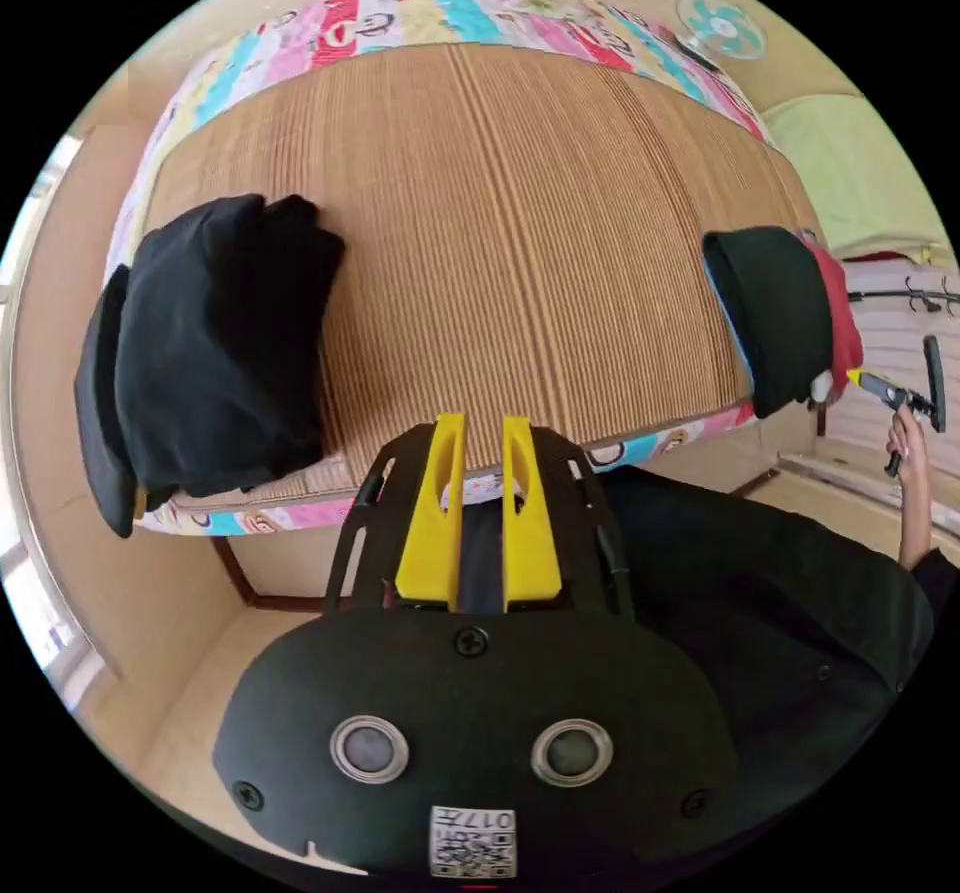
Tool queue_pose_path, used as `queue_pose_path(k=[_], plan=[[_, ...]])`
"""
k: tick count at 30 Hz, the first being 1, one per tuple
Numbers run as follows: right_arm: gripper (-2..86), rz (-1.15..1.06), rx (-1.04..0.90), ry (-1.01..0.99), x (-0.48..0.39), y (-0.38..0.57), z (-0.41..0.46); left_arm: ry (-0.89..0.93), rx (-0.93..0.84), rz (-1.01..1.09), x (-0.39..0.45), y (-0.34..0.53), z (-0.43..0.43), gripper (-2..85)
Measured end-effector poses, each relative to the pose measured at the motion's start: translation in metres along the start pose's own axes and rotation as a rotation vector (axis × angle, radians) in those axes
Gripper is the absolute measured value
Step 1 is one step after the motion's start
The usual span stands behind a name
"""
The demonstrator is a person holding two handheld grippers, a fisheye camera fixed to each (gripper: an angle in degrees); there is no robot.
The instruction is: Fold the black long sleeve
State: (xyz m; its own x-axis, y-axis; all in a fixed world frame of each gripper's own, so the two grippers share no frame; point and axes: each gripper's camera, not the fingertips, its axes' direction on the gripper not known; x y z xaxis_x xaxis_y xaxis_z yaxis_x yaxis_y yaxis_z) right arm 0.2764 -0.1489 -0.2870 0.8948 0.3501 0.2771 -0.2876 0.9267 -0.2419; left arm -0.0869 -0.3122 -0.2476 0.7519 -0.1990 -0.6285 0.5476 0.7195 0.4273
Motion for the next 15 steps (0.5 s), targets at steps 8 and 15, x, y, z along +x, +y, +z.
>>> queue_pose_path(k=[8,15], plan=[[0.3,0.069,0.02,-0.29,-0.037,-0.008,0.016,0.04,0.079,-0.259,-0.125,-0.057,-0.016,15.7],[0.5,0.139,0.091,-0.43,-0.041,0.033,0.011,0.172,-0.08,-0.401,-0.169,-0.065,0.035,8.2]])
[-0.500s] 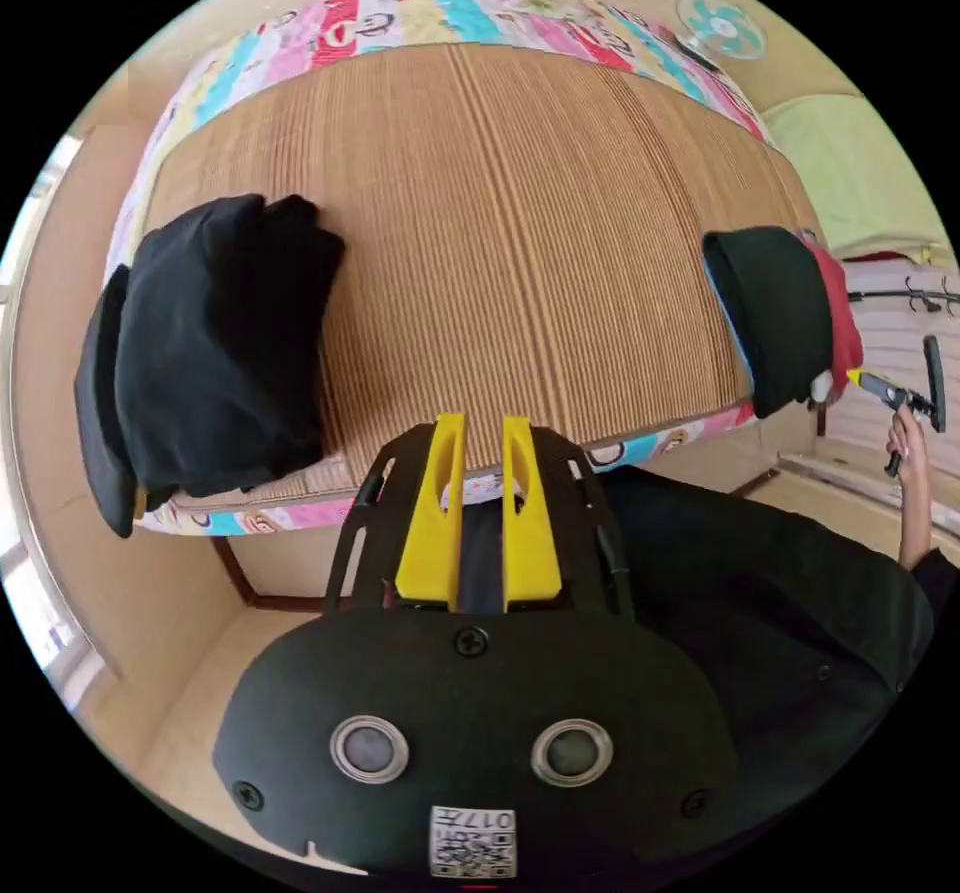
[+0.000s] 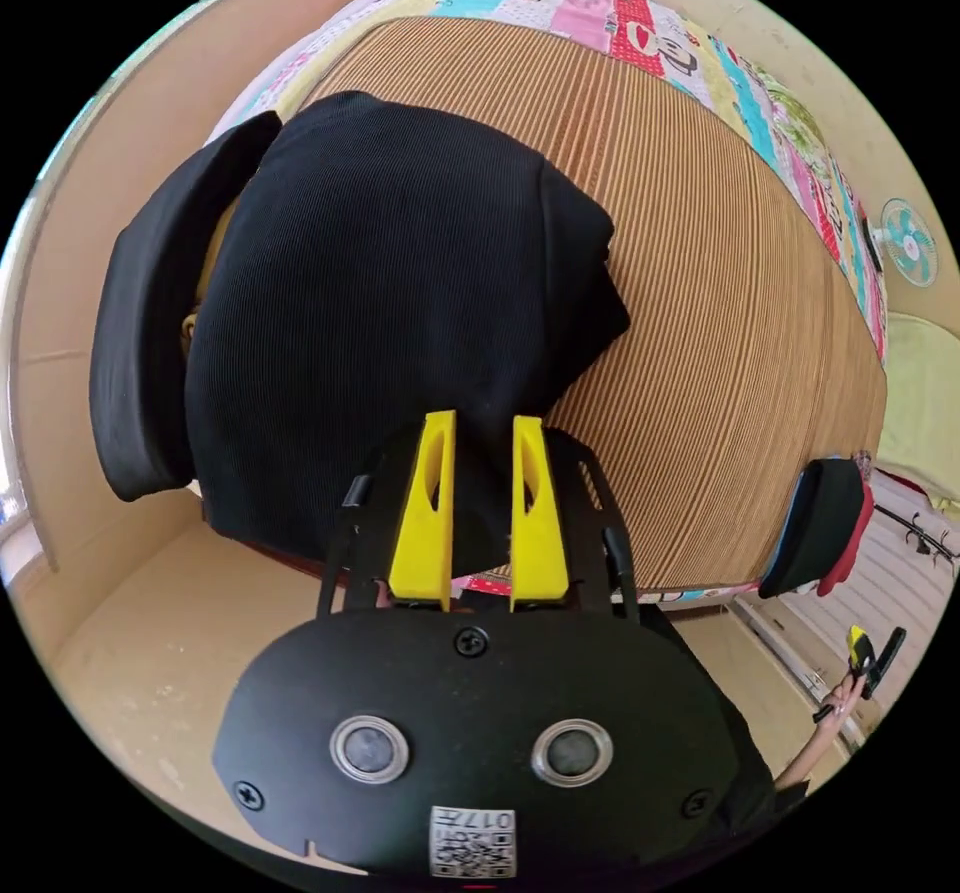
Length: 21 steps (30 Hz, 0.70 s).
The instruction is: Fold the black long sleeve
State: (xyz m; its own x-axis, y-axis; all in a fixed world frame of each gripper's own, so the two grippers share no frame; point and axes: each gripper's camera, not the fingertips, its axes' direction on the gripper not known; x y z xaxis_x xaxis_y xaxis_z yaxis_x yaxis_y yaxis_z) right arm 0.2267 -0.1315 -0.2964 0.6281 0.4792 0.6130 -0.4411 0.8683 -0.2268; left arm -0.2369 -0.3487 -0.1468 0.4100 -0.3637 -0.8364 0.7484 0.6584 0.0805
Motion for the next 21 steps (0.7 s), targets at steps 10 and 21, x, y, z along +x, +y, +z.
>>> queue_pose_path(k=[10,21], plan=[[1.9,-0.374,0.148,-0.387,-0.009,0.05,-0.033,1.014,0.474,0.535,-0.098,0.131,-0.244,1.6],[15.9,-0.856,0.098,-0.898,-0.084,0.048,-0.059,1.773,0.743,1.355,0.002,0.262,-0.4,1.4]])
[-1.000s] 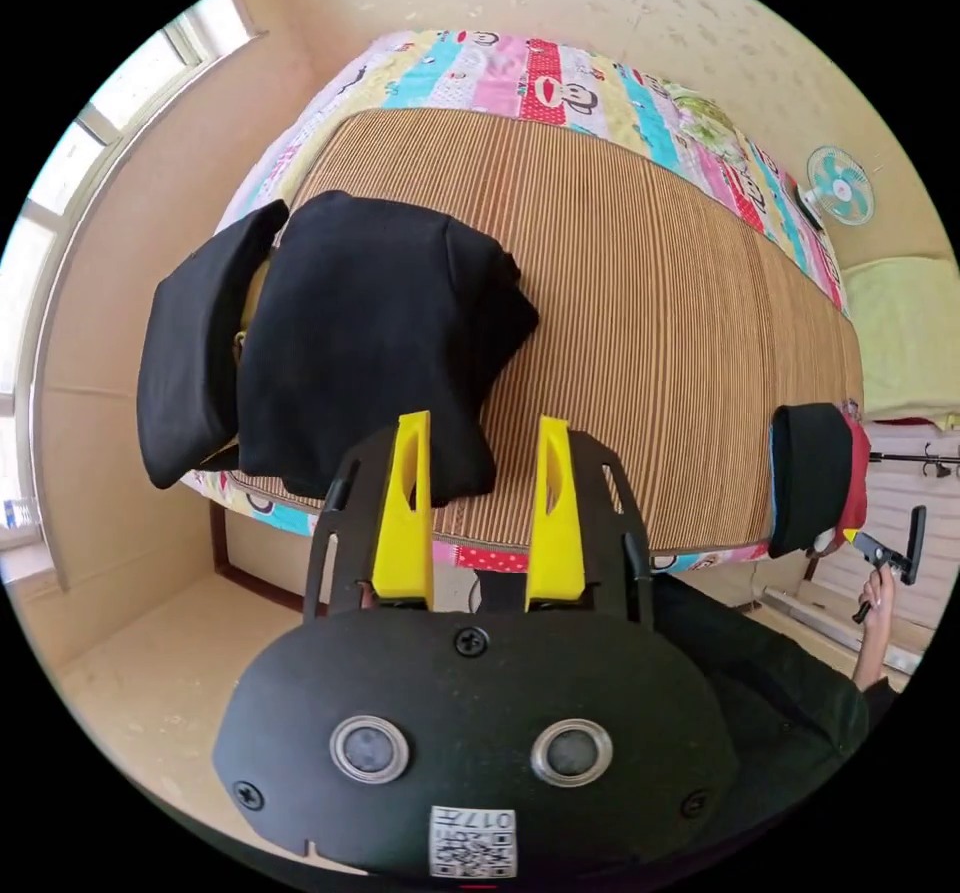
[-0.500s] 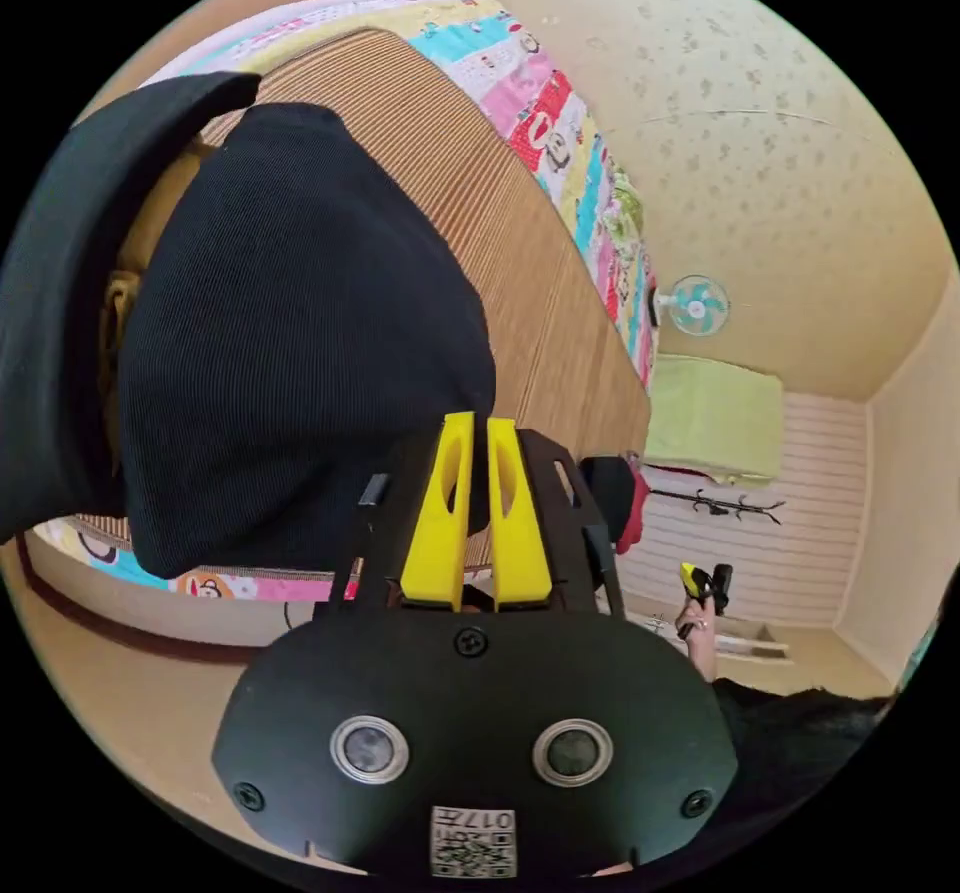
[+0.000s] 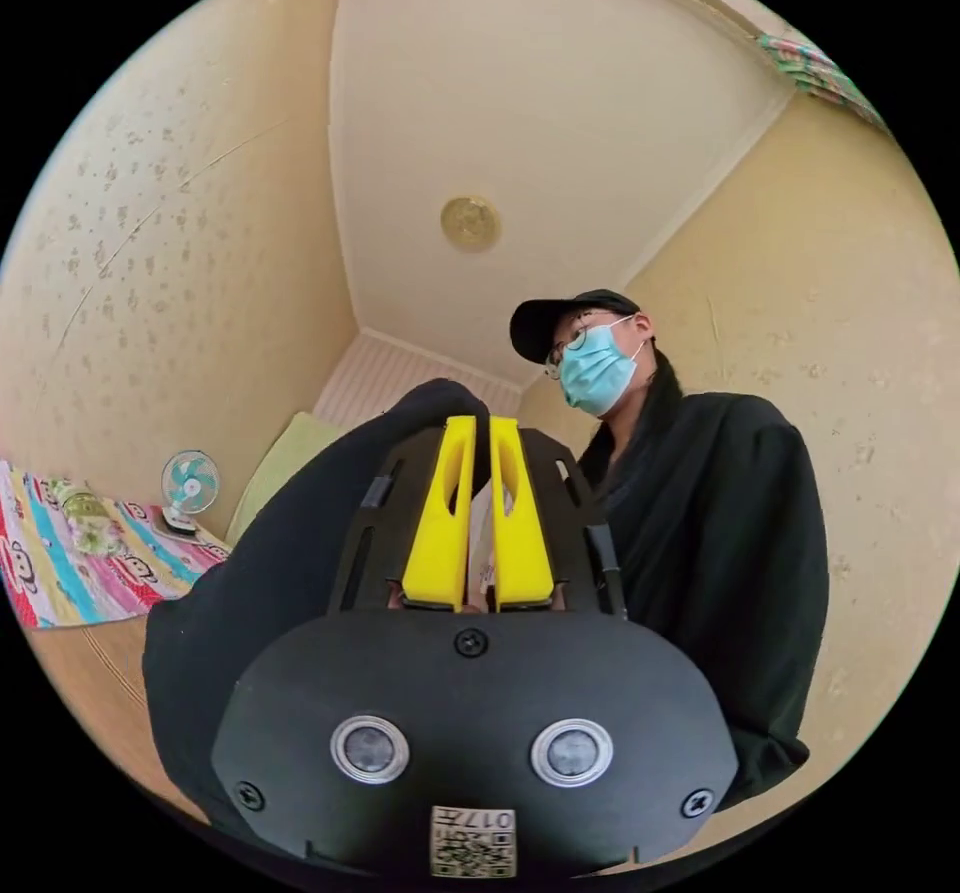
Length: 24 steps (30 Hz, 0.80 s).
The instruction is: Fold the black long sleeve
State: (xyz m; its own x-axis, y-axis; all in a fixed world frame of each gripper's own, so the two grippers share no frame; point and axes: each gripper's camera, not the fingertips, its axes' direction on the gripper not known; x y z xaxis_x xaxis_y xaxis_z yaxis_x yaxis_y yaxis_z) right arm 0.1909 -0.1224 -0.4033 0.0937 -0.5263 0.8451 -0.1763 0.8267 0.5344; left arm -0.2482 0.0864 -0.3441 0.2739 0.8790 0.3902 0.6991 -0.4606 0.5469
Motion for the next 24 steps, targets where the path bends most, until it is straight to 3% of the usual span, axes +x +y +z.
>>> queue_pose_path(k=[2,4,6,10,15,21,24], plan=[[16.1,0.078,-0.04,-0.152,0.006,0.004,0.002,0.052,0.014,-0.003,-0.003,-0.002,0.016,1.2],[16.9,0.089,-0.113,-0.168,0.005,0.017,0.006,0.1,0.017,-0.051,-0.013,0.003,0.04,1.0],[16.6,-0.021,-0.146,0.003,-0.011,0.045,0.002,0.137,0.021,-0.101,-0.021,0.01,0.06,1.0],[15.8,-0.208,-0.183,0.118,-0.048,0.086,-0.005,0.245,0.035,-0.173,-0.036,0.033,0.109,1.0],[17.4,-0.461,-0.143,0.627,-0.1,0.116,0.032,0.324,-0.016,-0.198,-0.048,0.052,0.162,1.1],[20.1,-0.635,-0.077,0.821,-0.137,0.105,0.068,0.45,0.025,-0.189,-0.062,0.073,0.191,1.1],[19.1,-0.764,-0.086,0.829,-0.157,0.112,0.086,0.462,0.048,-0.196,-0.073,0.083,0.2,1.2]])
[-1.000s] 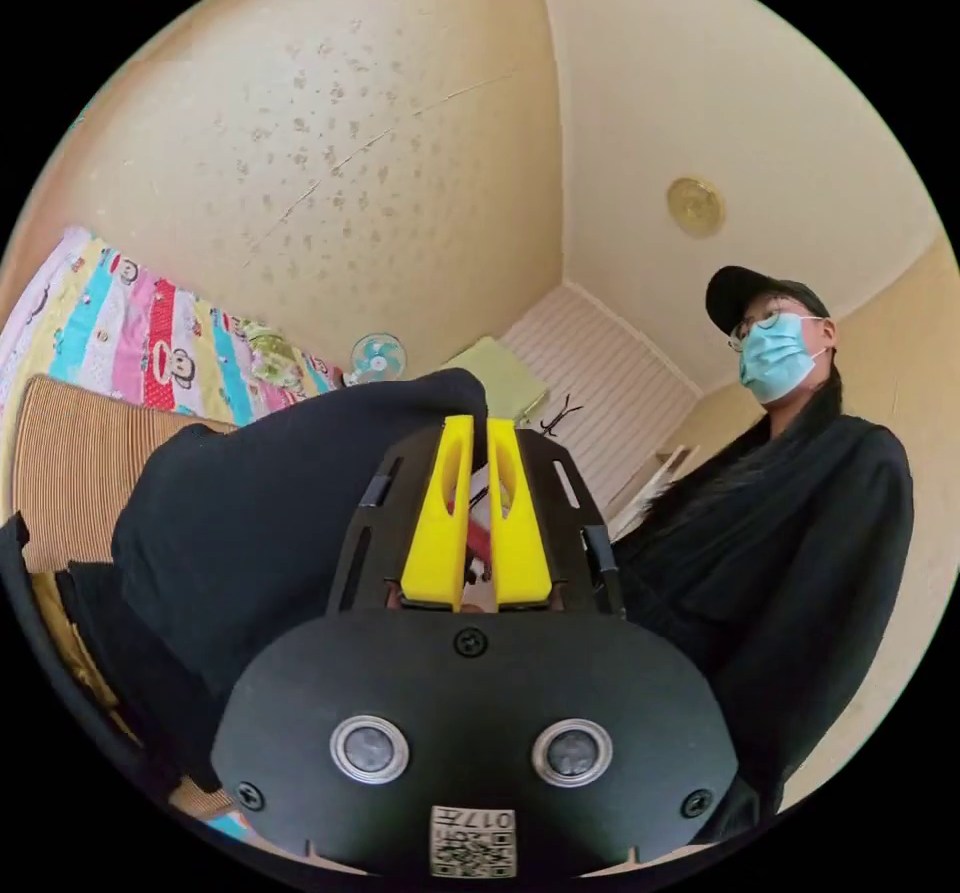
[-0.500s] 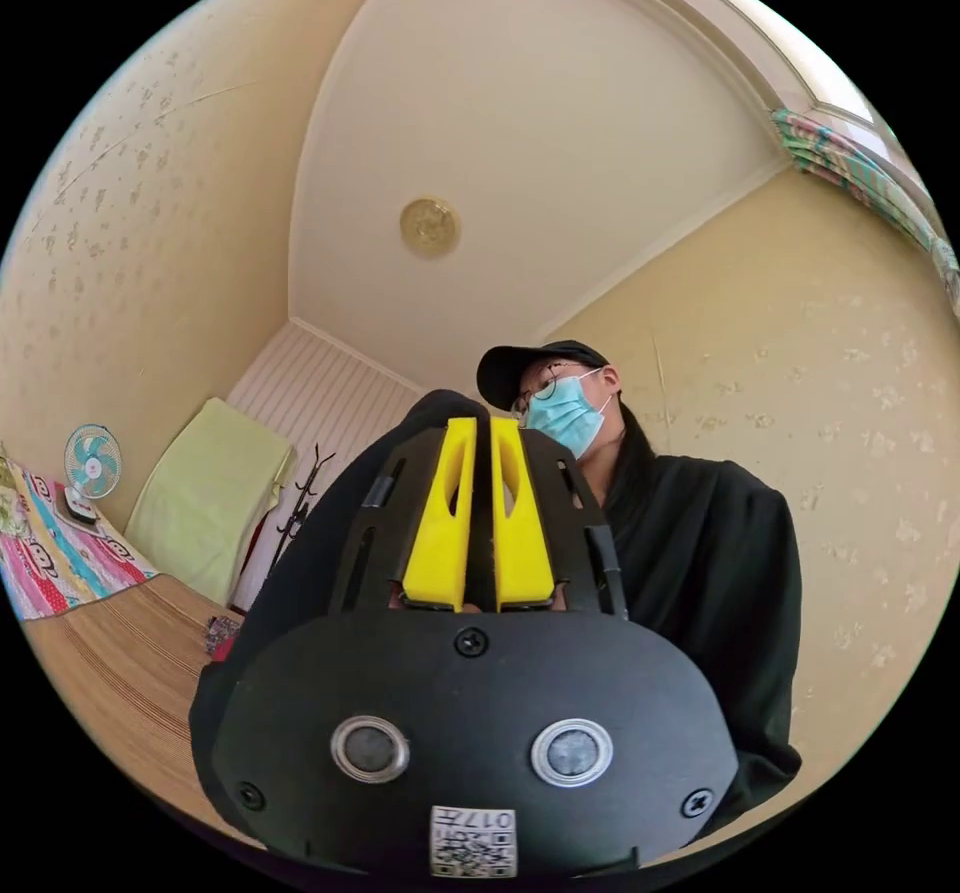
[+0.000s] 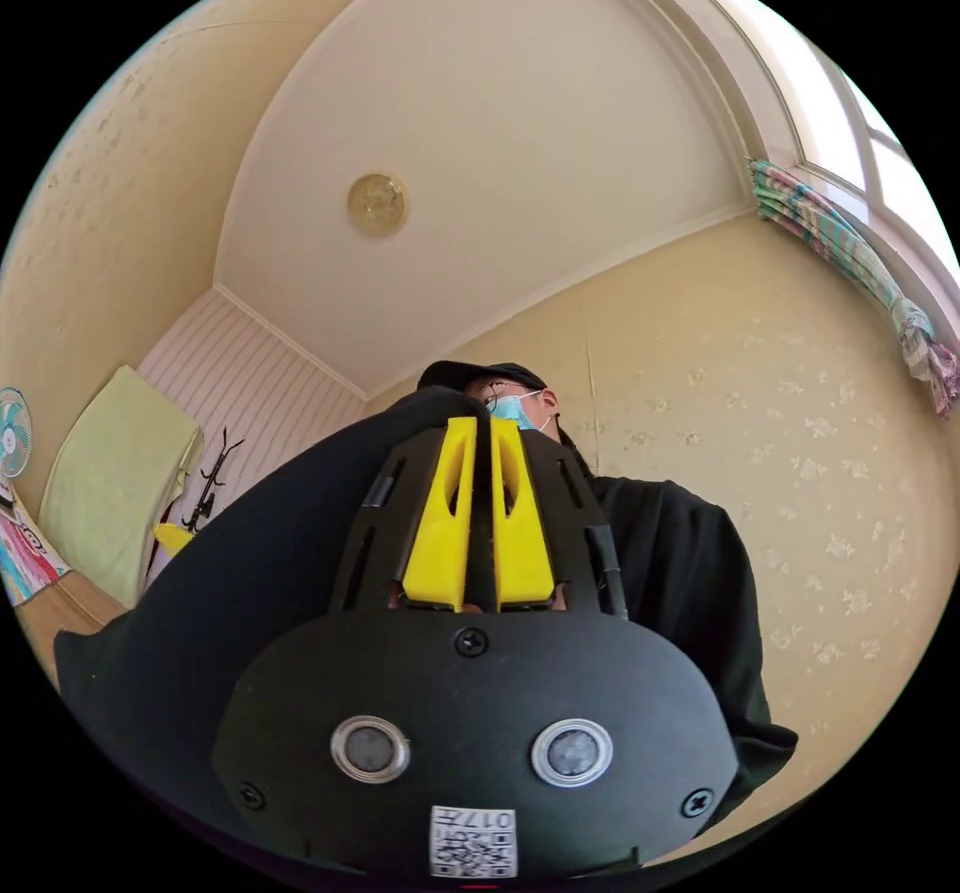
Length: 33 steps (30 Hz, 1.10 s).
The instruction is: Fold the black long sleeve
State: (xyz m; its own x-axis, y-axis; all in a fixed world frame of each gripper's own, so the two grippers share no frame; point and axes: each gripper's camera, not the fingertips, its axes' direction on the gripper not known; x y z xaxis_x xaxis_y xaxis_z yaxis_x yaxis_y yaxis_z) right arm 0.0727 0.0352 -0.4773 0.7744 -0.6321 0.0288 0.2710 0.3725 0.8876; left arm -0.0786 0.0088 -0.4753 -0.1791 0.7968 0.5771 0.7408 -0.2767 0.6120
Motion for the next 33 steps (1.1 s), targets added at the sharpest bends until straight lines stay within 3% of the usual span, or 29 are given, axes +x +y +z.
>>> queue_pose_path(k=[4,6,10,11,13,16,21,25,30,33], plan=[[8.4,-0.15,-0.123,-0.189,-0.031,0.0,0.033,0.069,0.071,-0.031,-0.042,0.019,0.006,1.7],[4.0,-0.069,-0.135,0.088,-0.037,-0.001,0.037,-0.009,0.048,-0.082,-0.056,0.023,0.009,2.1],[3.2,0.149,0.014,0.273,-0.009,-0.013,-0.01,-0.42,-0.129,-0.354,-0.075,0.038,0.01,4.4],[3.0,0.193,0.061,0.261,-0.003,-0.017,-0.023,-0.513,-0.17,-0.347,-0.073,0.041,0.011,4.8],[2.7,0.214,0.145,0.282,-0.006,-0.021,-0.038,-0.934,-0.287,-0.375,-0.072,0.055,0.019,5.5],[2.2,0.177,0.168,0.273,-0.027,-0.034,-0.043,-1.243,-0.287,-0.326,-0.081,0.073,0.041,8.4],[1.4,0.066,0.012,0.452,-0.064,-0.044,-0.003,-1.108,-0.399,-0.312,-0.167,0.1,0.121,12.7],[1.3,0.01,-0.061,0.451,-0.072,-0.056,0.002,-1.326,-0.58,-0.262,-0.249,0.125,0.198,15.8],[1.2,-0.031,-0.188,0.591,-0.078,-0.081,0.004,-1.435,-0.668,-0.173,-0.307,0.146,0.256,15.8],[1.2,0.032,-0.207,0.519,-0.068,-0.089,-0.002,-1.467,-0.68,-0.23,-0.347,0.158,0.265,15.6]])
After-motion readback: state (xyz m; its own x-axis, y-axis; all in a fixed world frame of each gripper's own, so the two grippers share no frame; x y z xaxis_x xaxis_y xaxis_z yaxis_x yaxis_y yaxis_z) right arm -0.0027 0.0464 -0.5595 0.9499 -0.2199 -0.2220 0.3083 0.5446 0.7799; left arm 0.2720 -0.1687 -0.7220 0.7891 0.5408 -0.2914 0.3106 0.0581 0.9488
